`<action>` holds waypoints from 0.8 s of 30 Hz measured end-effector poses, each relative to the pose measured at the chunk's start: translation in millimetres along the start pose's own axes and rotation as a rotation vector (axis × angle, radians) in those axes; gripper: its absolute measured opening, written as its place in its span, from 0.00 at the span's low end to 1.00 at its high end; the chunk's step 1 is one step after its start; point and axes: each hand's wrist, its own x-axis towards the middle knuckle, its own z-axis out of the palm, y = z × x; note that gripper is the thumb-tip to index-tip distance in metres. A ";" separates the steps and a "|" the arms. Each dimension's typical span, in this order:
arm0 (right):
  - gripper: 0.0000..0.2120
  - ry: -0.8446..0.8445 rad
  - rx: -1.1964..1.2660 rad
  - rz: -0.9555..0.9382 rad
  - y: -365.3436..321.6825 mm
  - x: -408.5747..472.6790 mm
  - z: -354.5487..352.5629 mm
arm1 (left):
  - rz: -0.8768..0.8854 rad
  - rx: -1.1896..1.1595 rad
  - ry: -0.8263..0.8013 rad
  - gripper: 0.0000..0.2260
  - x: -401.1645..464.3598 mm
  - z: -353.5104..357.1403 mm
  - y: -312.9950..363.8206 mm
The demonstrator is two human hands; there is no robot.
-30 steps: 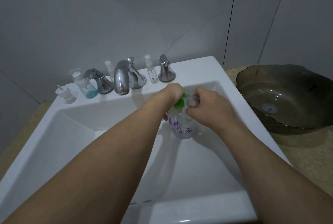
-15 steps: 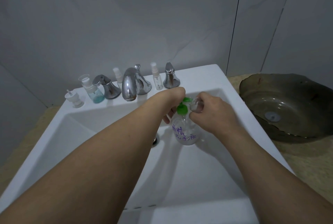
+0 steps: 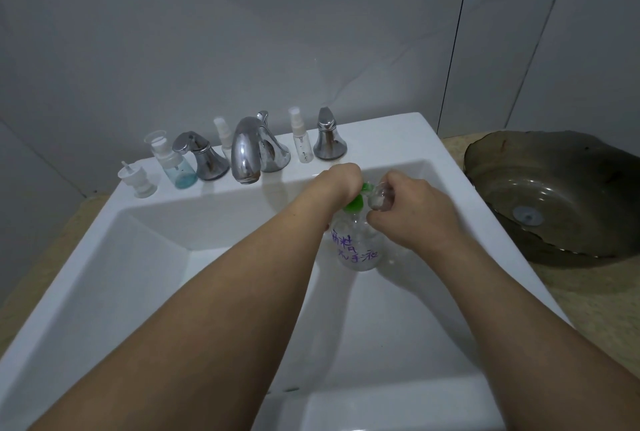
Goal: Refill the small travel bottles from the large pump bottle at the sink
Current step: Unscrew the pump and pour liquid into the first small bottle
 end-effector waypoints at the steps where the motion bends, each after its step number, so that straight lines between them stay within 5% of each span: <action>1: 0.11 -0.003 -0.001 0.004 0.0 -0.1 0.2 | 0.001 0.006 -0.001 0.17 1.5 0.6 -0.1; 24: 0.12 0.025 0.043 -0.016 -2.6 0.1 -1.9 | -0.056 -0.052 -0.136 0.20 3.3 -16.6 0.1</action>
